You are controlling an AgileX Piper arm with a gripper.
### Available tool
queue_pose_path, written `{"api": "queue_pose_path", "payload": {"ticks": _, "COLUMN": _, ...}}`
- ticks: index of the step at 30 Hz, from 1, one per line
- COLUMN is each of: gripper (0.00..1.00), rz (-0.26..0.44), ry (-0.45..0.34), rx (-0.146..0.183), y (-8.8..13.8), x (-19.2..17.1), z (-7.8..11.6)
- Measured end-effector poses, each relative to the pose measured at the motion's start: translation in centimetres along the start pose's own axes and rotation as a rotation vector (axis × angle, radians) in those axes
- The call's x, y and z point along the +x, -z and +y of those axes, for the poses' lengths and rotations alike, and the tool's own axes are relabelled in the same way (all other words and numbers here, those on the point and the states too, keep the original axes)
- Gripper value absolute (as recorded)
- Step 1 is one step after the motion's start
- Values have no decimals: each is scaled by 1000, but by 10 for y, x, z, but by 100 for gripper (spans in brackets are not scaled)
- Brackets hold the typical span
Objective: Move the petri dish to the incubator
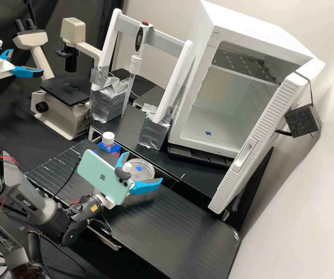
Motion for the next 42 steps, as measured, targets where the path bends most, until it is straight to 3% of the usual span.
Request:
{"api": "queue_pose_path", "payload": {"ticks": 6, "gripper": 0, "rz": -37, "ry": -20, "rx": 27, "y": -7, "x": 5, "z": 3}}
{"api": "queue_pose_path", "payload": {"ticks": 14, "gripper": 0, "rz": -62, "ry": -137, "rx": 53, "y": -19, "x": 43, "z": 34}}
{"api": "queue_pose_path", "payload": {"ticks": 19, "gripper": 0, "rz": -39, "ry": -222, "rx": 71, "y": -21, "x": 77, "z": 55}}
{"api": "queue_pose_path", "payload": {"ticks": 24, "gripper": 0, "rz": 11, "ry": -267, "rx": 51, "y": -16, "x": 117, "z": 64}}
{"api": "queue_pose_path", "payload": {"ticks": 34, "gripper": 0, "rz": 16, "ry": -248, "rx": 31, "y": -1, "x": 203, "z": 81}}
{"api": "queue_pose_path", "payload": {"ticks": 42, "gripper": 0, "rz": -7, "ry": -158, "rx": 30, "y": 2, "x": 270, "z": 82}}
